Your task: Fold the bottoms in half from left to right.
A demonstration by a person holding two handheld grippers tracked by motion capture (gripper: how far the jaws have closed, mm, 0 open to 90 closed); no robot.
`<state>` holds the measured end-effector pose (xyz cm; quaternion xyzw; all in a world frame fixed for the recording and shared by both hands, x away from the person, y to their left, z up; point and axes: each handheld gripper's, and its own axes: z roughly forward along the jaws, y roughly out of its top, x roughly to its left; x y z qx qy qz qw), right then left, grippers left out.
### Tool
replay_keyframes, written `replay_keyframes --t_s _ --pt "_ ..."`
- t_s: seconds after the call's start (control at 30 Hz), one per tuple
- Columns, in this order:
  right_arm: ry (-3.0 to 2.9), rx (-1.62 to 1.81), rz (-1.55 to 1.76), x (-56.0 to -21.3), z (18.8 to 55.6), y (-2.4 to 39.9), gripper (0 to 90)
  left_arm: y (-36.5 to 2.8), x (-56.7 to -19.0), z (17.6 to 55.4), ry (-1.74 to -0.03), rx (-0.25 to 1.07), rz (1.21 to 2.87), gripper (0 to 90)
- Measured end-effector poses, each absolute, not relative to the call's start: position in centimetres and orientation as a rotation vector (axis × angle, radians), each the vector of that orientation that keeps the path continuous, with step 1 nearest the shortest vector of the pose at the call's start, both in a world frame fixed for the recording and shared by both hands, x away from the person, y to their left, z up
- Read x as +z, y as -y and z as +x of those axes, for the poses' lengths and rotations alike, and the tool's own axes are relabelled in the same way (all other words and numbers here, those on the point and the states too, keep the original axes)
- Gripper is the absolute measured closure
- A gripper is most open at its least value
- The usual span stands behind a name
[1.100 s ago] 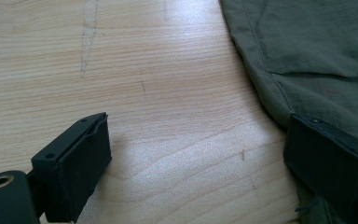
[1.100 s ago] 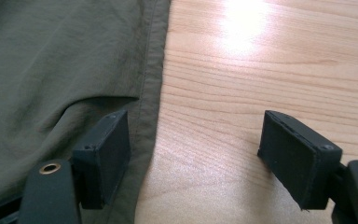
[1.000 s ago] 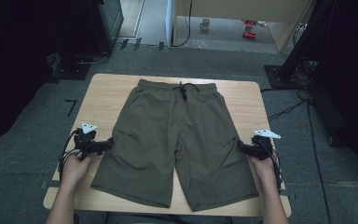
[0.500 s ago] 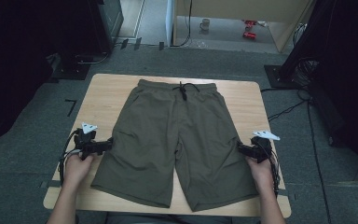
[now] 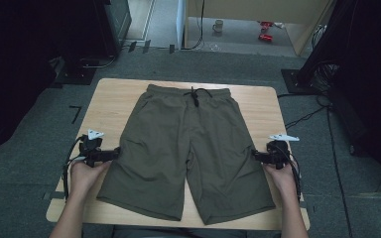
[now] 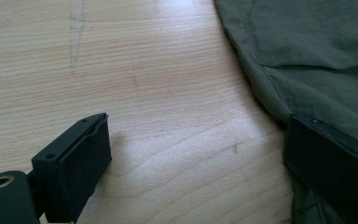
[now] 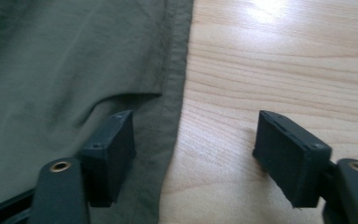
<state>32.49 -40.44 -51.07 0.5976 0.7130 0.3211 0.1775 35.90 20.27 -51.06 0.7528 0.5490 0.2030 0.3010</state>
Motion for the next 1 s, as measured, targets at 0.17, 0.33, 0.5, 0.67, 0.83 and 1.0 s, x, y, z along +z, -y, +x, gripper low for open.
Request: replay_keyframes --t_s 0.17,0.33,0.5,0.67,0.83,1.0 --pt "-2.012 0.938 1.667 -50.6 32.4 40.4 28.9 -21.0 -50.4 35.6 -1.477 0.515 1.973 15.7" --pt "-2.028 0.969 1.682 -50.2 32.3 40.3 30.7 -20.9 -49.8 35.0 -1.434 0.520 2.021 15.8" --pt "-2.057 0.995 1.704 -49.8 32.4 40.2 30.5 -20.5 -48.9 33.9 -1.391 0.528 2.044 16.1" --pt "-2.076 0.966 1.666 -49.7 32.3 39.9 32.5 -20.2 -48.3 33.3 -1.372 0.523 2.038 16.3" --pt "-2.088 0.998 1.616 -49.0 32.0 39.5 39.9 -19.9 -48.0 32.2 -1.360 0.493 2.010 17.7" --pt "-2.061 1.025 1.558 -48.2 31.8 39.1 41.5 -19.6 -47.7 31.6 -1.337 0.498 2.015 18.0"
